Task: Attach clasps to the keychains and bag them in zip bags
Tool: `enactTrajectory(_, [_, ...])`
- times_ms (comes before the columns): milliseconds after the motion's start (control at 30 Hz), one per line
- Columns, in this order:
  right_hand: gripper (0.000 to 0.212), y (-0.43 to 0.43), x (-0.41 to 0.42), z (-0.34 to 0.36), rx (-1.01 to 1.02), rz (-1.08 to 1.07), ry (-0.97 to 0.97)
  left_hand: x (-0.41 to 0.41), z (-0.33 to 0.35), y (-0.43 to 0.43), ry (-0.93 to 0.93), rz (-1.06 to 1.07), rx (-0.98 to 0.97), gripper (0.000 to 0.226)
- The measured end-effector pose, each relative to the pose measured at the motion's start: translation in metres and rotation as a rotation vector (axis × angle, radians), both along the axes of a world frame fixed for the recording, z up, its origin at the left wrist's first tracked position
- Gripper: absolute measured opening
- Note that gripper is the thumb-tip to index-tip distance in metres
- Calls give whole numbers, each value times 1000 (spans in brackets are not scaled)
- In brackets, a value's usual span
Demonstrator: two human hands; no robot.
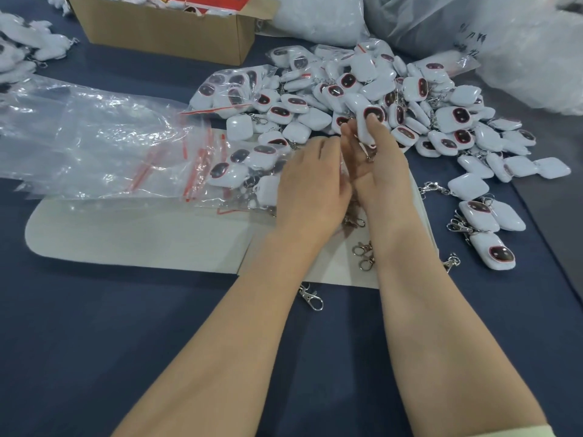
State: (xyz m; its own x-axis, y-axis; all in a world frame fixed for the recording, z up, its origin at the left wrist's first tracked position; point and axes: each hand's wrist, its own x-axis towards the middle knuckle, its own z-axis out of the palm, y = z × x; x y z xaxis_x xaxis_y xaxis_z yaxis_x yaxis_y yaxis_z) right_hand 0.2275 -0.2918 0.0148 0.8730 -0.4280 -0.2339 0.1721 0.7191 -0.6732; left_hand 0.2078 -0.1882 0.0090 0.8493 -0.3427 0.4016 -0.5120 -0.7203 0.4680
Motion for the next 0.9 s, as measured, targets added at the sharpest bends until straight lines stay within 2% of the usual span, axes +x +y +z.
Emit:
enactTrajectory(67, [42,0,0,-1,-19,-1,18,-7,3,-8,7,-90,-35,39])
enactTrajectory(167, [41,-1,0,-1,-37,-4,19,-13,-2,-16,79,-183,-4,33])
enactTrajectory(300, [38,-2,0,-1,-37,28,51,-11,-7,-16,149,-206,-35,31])
enactTrajectory(433, [30,-3,1,-2,-56,44,34,-11,-7,-15,167,-193,-90,35])
enactTrajectory(667, [9,0,3,-5,-223,33,-11,-7,-7,-11,208,-63,-156,38])
enactTrajectory(900, [8,2,6,-5,-208,43,3,-6,-4,-9,260,-48,-281,39])
